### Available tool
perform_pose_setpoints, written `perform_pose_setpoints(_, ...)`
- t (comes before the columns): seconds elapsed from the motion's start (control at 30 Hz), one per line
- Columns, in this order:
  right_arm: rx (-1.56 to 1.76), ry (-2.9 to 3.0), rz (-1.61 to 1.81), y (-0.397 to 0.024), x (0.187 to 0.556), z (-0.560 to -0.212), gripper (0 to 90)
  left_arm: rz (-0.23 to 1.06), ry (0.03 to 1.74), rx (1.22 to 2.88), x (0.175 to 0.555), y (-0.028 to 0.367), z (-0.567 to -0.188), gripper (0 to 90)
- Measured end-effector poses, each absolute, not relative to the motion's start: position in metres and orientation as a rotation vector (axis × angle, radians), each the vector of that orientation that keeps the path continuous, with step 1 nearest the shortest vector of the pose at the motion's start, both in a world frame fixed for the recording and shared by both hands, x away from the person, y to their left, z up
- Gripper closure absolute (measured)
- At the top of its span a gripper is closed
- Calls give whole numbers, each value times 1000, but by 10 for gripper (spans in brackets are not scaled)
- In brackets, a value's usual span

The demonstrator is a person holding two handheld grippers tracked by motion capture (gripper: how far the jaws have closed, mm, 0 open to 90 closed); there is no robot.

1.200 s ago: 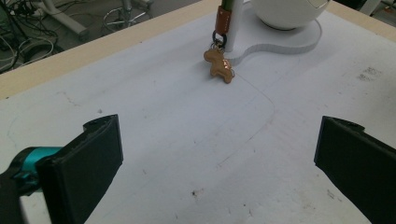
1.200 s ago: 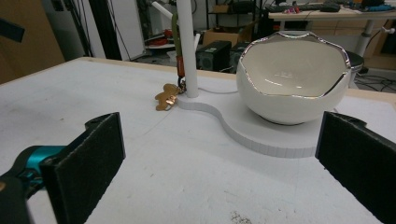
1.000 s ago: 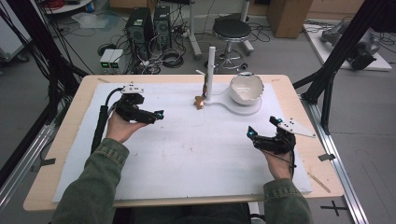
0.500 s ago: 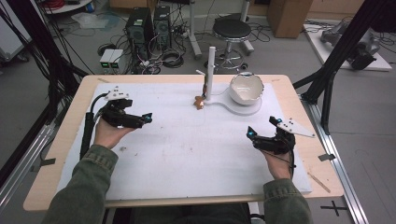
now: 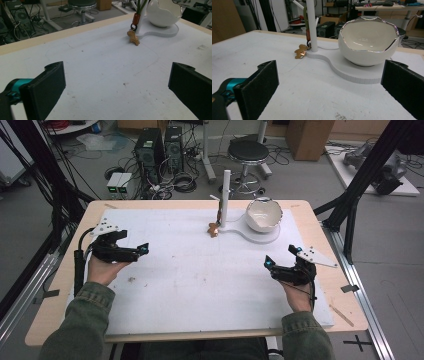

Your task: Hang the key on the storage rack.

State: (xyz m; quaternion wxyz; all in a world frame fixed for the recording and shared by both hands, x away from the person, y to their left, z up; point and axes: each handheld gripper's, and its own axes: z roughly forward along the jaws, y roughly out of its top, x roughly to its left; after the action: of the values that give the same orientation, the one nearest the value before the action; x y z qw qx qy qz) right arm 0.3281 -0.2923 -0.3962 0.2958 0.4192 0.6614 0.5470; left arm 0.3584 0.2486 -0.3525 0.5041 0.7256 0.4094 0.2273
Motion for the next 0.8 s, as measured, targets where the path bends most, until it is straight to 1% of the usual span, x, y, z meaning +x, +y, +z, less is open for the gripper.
perform_pose_setpoints(0.27, 1117, 1758, 1454, -293, 328, -396, 5, 611, 999, 1670, 341, 273, -362, 16)
perform_pose_setpoints(0.8, 1115, 1764, 1451, -291, 328, -397, 5, 657, 1047, 1505, 314, 313, -379, 16)
